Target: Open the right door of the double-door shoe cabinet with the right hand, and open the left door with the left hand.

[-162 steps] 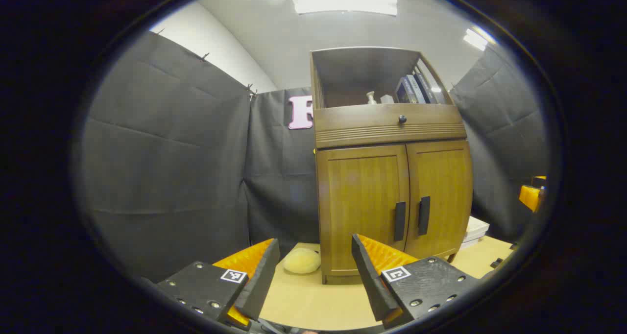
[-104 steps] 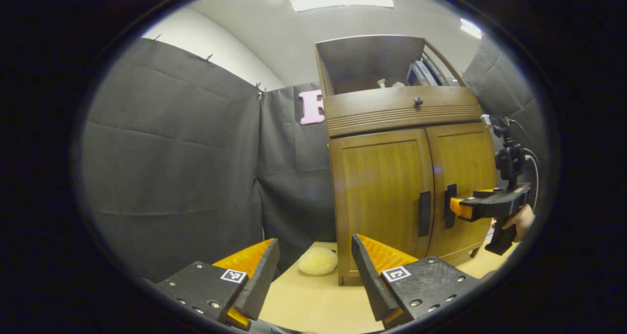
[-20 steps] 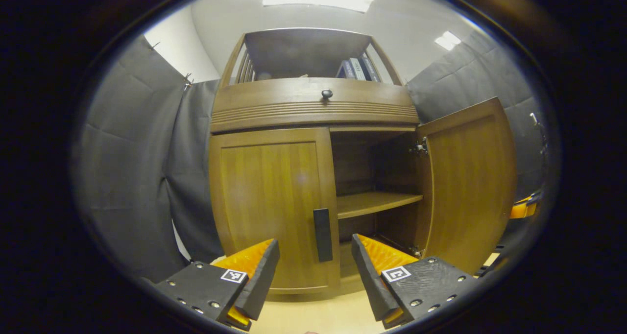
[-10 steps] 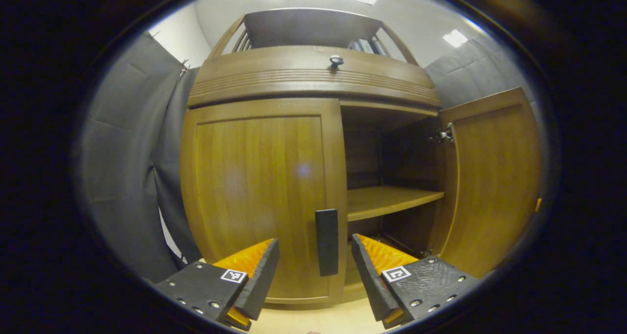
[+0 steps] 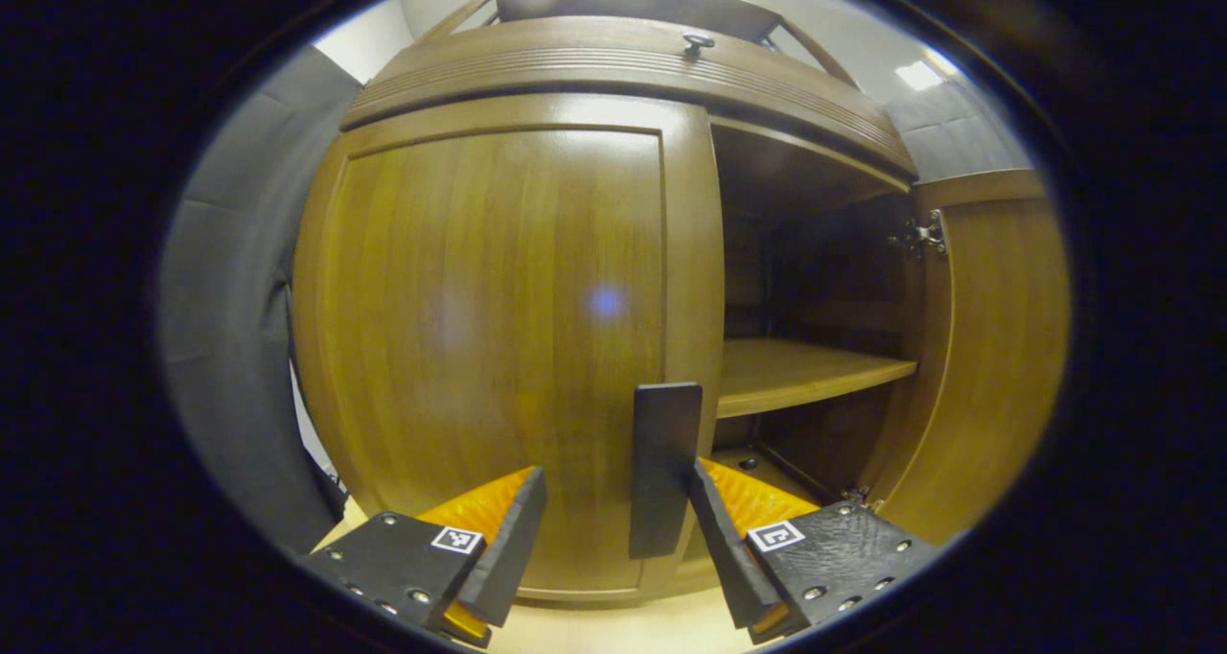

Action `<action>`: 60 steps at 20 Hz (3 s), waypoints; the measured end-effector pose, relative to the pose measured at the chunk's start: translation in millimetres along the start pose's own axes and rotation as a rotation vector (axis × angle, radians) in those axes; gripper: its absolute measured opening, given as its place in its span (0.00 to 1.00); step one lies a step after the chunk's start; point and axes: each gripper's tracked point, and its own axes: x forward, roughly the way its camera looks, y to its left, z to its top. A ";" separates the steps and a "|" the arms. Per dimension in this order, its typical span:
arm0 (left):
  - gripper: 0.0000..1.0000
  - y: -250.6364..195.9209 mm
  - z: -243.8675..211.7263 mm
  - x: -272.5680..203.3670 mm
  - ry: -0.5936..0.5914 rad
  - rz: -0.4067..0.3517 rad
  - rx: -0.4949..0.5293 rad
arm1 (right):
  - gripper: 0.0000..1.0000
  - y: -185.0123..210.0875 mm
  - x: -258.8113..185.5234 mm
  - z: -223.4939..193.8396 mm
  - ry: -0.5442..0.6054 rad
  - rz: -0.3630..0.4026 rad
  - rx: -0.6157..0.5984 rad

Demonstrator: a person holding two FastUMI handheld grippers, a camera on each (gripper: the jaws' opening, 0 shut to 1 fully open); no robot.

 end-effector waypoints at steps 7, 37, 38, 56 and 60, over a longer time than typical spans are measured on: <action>0.29 -4.3 2.2 0.3 0.000 -0.003 0.019 | 0.98 7.9 -7.8 -8.6 0.014 0.032 -0.028; 0.19 39.5 -10.4 -68.1 0.011 0.079 0.027 | 0.98 127.7 -11.5 -13.3 -0.051 0.488 -0.083; 0.19 40.9 -11.7 -69.8 0.012 0.085 0.024 | 0.98 134.9 -11.3 -13.0 -0.053 0.505 -0.085; 0.02 103.0 -24.2 -93.2 0.043 0.271 -0.030 | 0.98 235.8 -3.8 -17.0 -0.042 0.704 -0.122; 0.00 109.8 -20.6 -96.9 0.023 0.318 -0.015 | 0.98 246.9 -6.3 -12.5 -0.051 0.730 -0.122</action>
